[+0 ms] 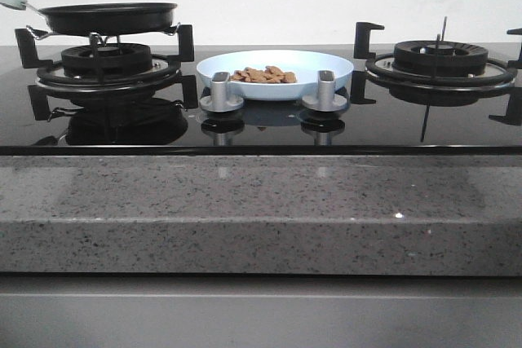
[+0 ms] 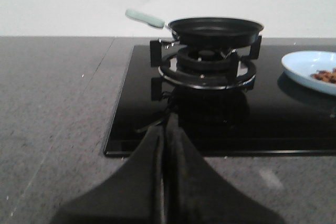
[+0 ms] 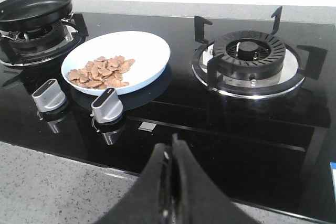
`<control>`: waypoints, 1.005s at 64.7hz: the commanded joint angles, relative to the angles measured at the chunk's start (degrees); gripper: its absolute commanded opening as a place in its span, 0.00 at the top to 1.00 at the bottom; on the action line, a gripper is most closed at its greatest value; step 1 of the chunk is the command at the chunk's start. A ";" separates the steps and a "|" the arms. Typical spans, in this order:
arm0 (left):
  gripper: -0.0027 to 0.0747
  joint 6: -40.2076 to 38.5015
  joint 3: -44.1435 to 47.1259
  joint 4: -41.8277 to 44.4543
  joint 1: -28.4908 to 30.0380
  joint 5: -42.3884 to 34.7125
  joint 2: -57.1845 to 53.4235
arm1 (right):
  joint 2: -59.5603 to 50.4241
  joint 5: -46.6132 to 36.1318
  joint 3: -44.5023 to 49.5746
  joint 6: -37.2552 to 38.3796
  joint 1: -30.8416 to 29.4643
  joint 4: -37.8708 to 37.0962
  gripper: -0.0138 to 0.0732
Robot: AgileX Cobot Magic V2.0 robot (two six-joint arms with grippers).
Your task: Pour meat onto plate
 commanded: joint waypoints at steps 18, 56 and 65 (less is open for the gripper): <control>0.99 -0.62 6.62 -1.68 3.03 -12.07 -1.21 | 0.12 -4.35 -1.57 -0.57 0.17 -0.06 0.91; 0.99 -0.62 6.63 -1.70 3.03 -12.23 -1.01 | 0.12 -4.28 -1.57 -0.57 0.17 -0.06 0.91; 0.99 -0.62 6.63 -1.70 3.03 -12.23 -1.01 | 0.12 -4.28 -1.57 -0.57 0.17 -0.06 0.91</control>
